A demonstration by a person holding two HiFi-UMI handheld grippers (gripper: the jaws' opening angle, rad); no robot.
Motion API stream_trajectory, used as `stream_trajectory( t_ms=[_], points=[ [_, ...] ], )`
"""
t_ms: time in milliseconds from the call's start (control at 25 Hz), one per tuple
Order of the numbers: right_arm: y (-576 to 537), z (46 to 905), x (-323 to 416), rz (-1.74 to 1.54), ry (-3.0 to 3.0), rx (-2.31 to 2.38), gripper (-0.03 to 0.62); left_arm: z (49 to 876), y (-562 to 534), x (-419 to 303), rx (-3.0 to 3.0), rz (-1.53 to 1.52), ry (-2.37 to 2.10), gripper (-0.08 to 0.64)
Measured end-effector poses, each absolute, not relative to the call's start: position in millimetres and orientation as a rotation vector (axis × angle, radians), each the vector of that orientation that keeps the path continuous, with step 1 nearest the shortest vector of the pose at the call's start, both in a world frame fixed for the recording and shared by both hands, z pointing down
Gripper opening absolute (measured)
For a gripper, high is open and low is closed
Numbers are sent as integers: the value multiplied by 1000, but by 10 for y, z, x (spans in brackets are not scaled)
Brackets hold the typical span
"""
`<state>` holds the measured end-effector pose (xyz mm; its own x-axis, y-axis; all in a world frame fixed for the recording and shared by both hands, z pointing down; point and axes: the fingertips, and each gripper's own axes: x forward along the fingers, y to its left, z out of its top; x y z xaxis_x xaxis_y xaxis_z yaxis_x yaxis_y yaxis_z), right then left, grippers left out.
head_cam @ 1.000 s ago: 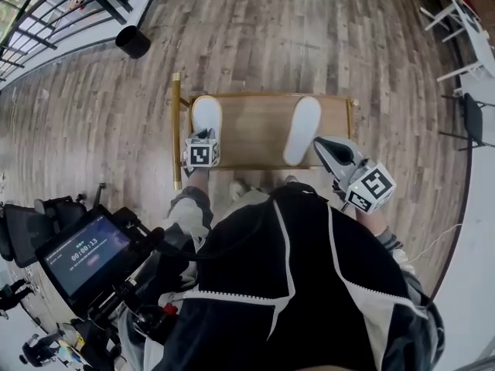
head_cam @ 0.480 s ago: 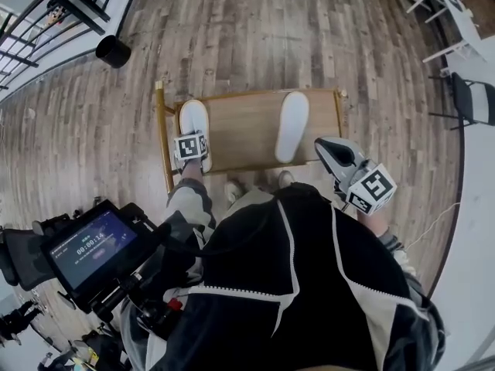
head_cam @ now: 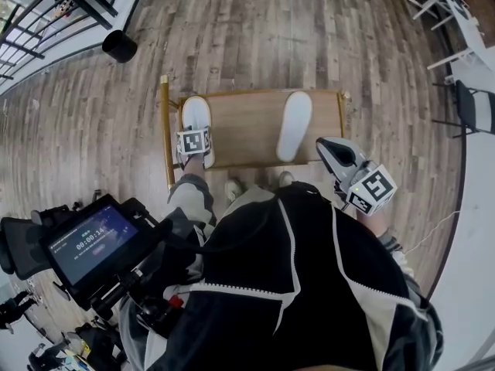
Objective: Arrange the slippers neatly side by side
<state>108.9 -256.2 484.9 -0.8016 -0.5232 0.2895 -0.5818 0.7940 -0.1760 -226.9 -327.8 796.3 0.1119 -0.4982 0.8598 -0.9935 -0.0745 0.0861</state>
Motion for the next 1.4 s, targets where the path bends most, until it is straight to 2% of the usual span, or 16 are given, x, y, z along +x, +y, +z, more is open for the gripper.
stream_trajectory(
  t_ms=[280, 440, 680, 880, 1080, 1400],
  points=[
    [-2815, 4922, 1060, 403, -2789, 800, 5, 7595, -3533, -2119, 1738, 707, -1535, 282],
    [-2631, 4825, 928, 396, -2832, 735, 5, 6720, -3373, -1838, 1965, 589, -1620, 152],
    [-2660, 4622, 352, 319, -2884, 601, 5, 5416, -3082, -1667, 2294, 239, -1613, 18],
    [-2827, 4614, 134, 260, -2926, 541, 5, 4688, -2835, -1335, 2523, 2, -1535, 18],
    [-2764, 4616, 78, 262, -2961, 574, 5, 4331, -2638, -1026, 2569, -160, -1380, 18],
    [-2674, 4691, 250, 371, -2947, 765, 5, 4372, -2531, -889, 2641, -118, -1258, 18]
  ],
)
